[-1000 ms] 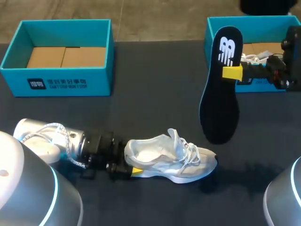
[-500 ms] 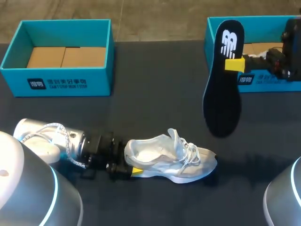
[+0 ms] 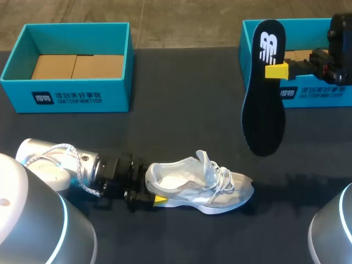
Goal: Take the shoe out of the shoebox, open the shoe tongue, remove and reinsert the insole, then place the shoe into the shoebox
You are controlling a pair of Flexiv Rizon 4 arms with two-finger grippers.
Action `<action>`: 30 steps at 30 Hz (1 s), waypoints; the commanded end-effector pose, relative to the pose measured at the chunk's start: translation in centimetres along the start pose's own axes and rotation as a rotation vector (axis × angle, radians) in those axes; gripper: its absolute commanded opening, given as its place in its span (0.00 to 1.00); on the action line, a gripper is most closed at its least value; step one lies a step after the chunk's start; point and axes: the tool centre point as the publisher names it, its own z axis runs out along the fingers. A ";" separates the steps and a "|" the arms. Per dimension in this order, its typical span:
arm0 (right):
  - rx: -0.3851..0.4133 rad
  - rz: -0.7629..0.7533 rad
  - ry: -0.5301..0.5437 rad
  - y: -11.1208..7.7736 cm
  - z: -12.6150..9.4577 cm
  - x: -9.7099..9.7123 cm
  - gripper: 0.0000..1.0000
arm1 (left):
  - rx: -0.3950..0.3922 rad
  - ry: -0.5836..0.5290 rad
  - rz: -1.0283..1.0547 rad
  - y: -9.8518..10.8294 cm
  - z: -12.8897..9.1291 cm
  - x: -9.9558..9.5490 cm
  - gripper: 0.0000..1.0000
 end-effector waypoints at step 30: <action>-0.042 0.039 0.027 -3.7 0.8 0.5 0.00 | -0.001 -0.007 -0.003 0.3 -0.5 -0.4 1.00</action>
